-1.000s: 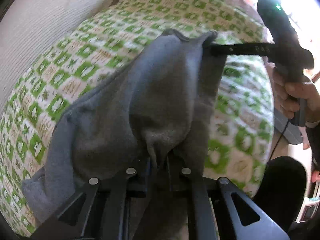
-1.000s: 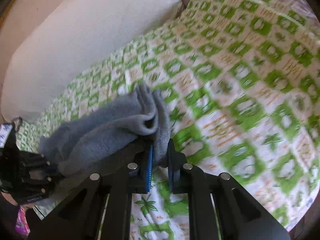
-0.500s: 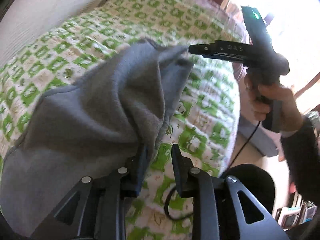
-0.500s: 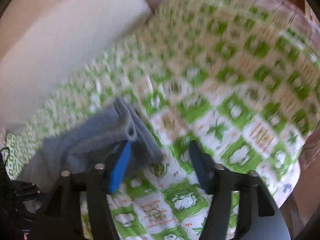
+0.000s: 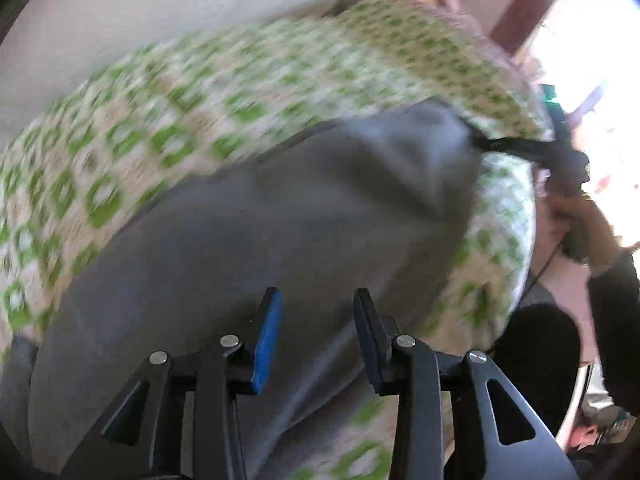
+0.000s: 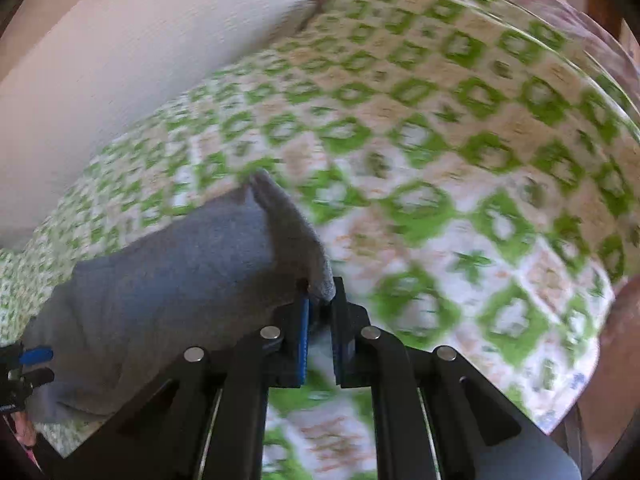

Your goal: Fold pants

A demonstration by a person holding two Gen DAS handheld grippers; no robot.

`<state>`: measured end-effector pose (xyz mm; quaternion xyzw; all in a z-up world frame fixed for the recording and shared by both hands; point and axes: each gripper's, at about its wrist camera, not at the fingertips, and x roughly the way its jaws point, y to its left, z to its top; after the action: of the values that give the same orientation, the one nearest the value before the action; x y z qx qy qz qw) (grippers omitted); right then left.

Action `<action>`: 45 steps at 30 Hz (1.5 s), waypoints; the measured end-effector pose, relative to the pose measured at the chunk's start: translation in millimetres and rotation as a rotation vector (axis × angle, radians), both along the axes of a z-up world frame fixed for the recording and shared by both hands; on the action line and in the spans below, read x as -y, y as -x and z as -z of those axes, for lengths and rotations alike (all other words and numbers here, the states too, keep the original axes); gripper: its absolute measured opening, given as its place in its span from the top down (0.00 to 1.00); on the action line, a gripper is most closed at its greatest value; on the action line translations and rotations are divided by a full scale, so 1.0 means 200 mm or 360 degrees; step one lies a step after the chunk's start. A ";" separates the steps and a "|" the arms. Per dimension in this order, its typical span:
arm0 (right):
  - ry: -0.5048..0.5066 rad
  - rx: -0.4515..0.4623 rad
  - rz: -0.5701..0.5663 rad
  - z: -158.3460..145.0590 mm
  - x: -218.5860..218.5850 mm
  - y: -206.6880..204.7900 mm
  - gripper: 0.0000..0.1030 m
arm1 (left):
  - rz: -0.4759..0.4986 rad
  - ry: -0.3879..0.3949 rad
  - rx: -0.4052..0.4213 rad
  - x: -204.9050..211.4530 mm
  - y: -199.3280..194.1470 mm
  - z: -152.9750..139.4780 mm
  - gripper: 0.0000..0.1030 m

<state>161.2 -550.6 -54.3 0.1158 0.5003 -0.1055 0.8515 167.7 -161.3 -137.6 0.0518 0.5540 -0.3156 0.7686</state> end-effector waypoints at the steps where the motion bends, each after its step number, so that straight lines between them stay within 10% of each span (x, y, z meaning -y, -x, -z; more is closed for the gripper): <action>1: 0.0001 -0.0030 0.0022 0.01 0.02 0.01 0.80 | -0.0018 -0.0006 -0.0027 -0.03 0.00 0.02 0.64; 4: 0.0170 -0.0041 0.0116 -0.05 0.02 0.05 0.52 | -0.0058 0.0045 -0.0025 -0.10 0.04 0.00 0.64; 11: -0.0054 0.0256 -0.0280 -0.28 -0.38 0.15 0.52 | -0.0108 0.0112 0.0040 -0.19 0.15 -0.10 0.63; 27: -0.0519 0.0039 -0.1194 -0.11 -1.60 0.22 0.52 | -0.0624 0.0048 0.0114 -1.19 0.27 -0.15 0.55; 35: -0.0077 -0.0104 -0.1484 0.02 -1.90 0.39 0.52 | -0.0649 0.0068 0.0119 -1.29 0.20 -0.08 0.53; 43: 0.0723 -0.0007 -0.1894 0.21 -2.22 0.49 0.52 | -0.0673 0.0070 0.0095 -1.38 0.10 -0.03 0.53; 45: 0.0691 -0.0065 -0.1886 0.26 -2.22 0.44 0.59 | -0.0710 0.0059 0.0094 -1.42 0.10 -0.04 0.53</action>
<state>72.7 -107.0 -106.3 -0.3584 0.4629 0.2826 0.7598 148.4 122.8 -130.6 -0.0767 0.5231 -0.1463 0.8361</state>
